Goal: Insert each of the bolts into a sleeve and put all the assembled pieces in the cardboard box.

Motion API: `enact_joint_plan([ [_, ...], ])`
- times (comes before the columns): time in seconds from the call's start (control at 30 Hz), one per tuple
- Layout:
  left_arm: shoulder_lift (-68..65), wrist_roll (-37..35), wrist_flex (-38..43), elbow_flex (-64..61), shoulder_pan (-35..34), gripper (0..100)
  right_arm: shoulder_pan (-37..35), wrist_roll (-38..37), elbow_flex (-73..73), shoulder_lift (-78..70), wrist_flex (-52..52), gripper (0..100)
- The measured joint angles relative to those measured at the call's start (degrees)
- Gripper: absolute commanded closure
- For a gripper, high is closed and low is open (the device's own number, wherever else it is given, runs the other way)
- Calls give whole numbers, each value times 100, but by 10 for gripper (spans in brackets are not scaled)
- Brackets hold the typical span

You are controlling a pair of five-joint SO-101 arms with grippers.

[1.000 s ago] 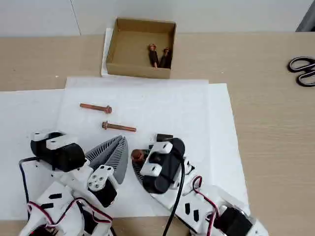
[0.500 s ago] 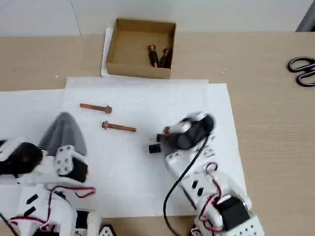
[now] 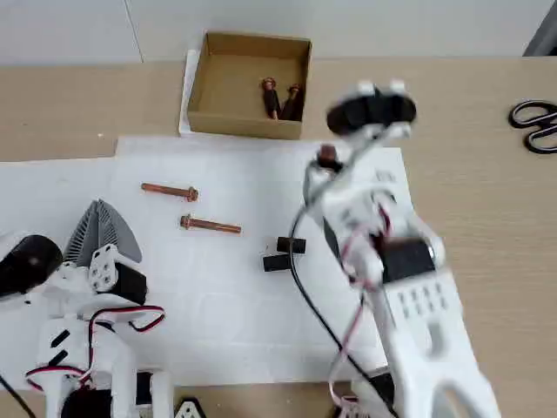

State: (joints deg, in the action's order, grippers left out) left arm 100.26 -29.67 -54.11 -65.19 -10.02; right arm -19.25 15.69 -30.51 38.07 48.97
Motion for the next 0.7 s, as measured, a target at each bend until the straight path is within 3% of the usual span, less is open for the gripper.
enact_joint_plan([
  [0.7, 0, 35, -1248, 35, -281, 994, 0, 0, 5811, -6338, -2453, 995],
])
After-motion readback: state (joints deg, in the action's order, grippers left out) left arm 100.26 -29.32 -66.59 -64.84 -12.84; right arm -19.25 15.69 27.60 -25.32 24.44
